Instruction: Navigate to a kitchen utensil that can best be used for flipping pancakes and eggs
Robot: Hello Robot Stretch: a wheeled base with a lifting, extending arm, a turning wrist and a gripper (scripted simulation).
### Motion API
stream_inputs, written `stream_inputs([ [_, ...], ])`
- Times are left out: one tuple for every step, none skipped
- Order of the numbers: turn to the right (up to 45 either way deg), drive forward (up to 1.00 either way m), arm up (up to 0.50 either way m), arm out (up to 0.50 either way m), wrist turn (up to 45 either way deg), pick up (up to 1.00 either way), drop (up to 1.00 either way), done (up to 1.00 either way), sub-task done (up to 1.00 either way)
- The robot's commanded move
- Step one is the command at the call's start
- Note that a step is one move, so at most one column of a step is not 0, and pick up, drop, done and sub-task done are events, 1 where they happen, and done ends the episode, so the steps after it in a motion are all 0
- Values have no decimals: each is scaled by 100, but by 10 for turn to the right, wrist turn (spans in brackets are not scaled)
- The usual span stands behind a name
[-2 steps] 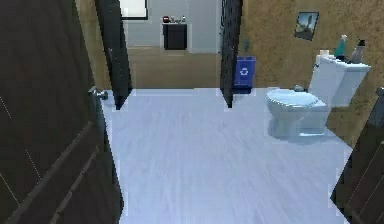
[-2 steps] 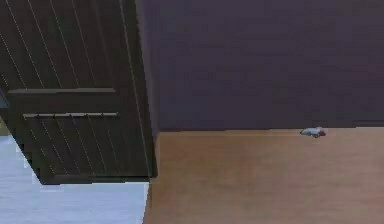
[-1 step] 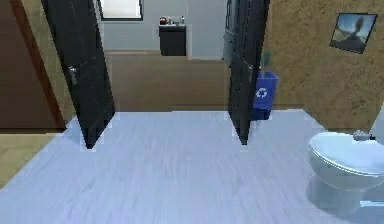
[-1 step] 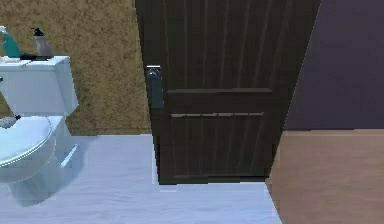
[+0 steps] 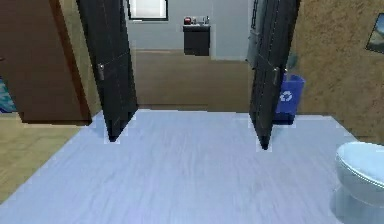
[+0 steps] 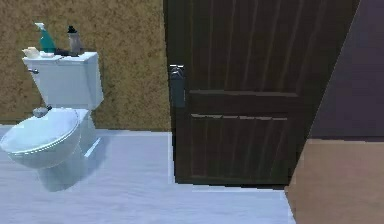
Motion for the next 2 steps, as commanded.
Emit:
stream_inputs([
  [0,30,0,0,0,0,0,0,0],
  [0,100,0,0,0,0,0,0,0],
])
